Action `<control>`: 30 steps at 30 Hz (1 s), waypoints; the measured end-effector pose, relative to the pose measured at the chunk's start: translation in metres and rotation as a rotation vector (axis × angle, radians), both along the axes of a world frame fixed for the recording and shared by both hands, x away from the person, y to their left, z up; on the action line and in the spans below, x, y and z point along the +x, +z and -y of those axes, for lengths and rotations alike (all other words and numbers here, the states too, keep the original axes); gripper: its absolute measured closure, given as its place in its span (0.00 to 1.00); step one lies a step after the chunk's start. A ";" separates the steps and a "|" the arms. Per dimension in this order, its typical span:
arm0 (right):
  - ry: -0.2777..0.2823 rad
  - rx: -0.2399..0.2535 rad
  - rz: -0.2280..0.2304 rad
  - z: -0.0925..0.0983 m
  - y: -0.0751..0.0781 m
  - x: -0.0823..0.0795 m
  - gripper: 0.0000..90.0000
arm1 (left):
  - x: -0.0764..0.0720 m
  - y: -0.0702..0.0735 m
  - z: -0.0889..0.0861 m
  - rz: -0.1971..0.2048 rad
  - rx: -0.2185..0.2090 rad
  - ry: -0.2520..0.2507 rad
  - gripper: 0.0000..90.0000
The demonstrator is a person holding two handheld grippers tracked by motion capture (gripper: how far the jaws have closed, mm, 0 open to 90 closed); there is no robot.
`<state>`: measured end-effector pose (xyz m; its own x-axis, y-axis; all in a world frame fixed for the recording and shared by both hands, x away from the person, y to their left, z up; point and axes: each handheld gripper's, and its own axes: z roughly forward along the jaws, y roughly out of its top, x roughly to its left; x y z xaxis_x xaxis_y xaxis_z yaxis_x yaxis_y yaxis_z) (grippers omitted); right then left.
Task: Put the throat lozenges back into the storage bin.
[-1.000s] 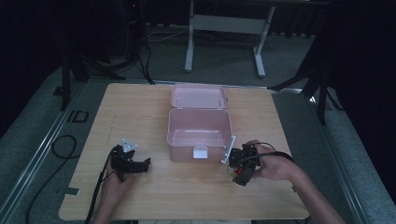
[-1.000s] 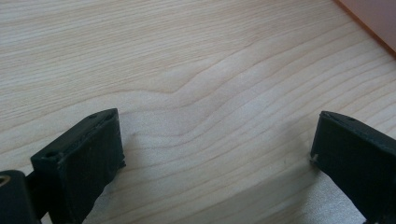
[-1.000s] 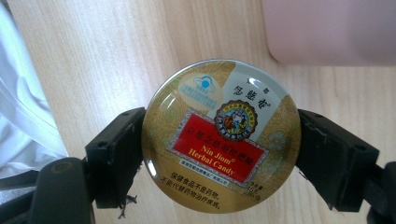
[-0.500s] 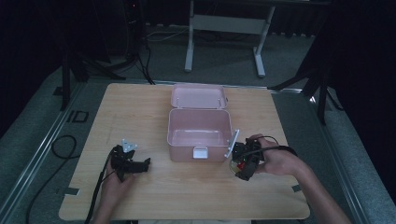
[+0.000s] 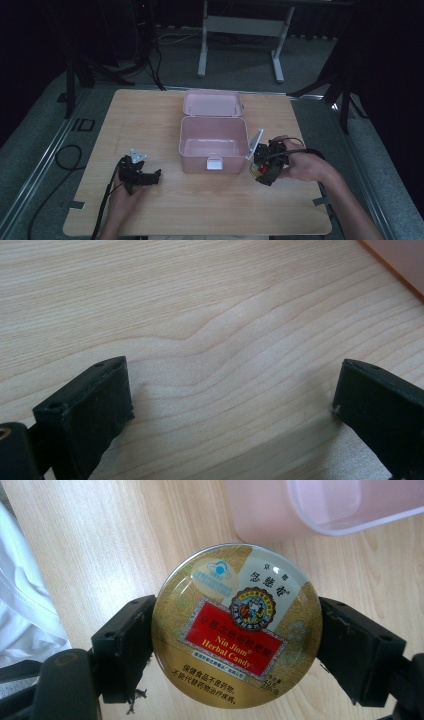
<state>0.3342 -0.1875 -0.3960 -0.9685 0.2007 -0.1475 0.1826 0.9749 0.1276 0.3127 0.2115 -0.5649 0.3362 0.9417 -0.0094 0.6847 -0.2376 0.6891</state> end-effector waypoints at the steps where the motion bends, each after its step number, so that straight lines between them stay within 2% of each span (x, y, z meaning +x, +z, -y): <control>1: -0.002 0.000 0.001 0.000 0.002 0.001 0.22 | 0.000 0.000 0.000 0.000 0.000 0.000 0.03; 10: -0.010 0.010 0.013 -0.001 0.012 0.007 0.22 | 0.000 0.000 0.000 0.000 0.000 0.000 0.03; 30: -0.024 0.027 0.020 -0.012 0.020 0.025 0.22 | 0.000 0.000 0.000 0.000 0.001 0.000 0.03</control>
<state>0.3589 -0.1756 -0.3756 -0.9603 0.2278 -0.1607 0.2029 0.9664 0.1575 0.3127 0.2115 -0.5649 0.3360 0.9418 -0.0085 0.6846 -0.2380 0.6890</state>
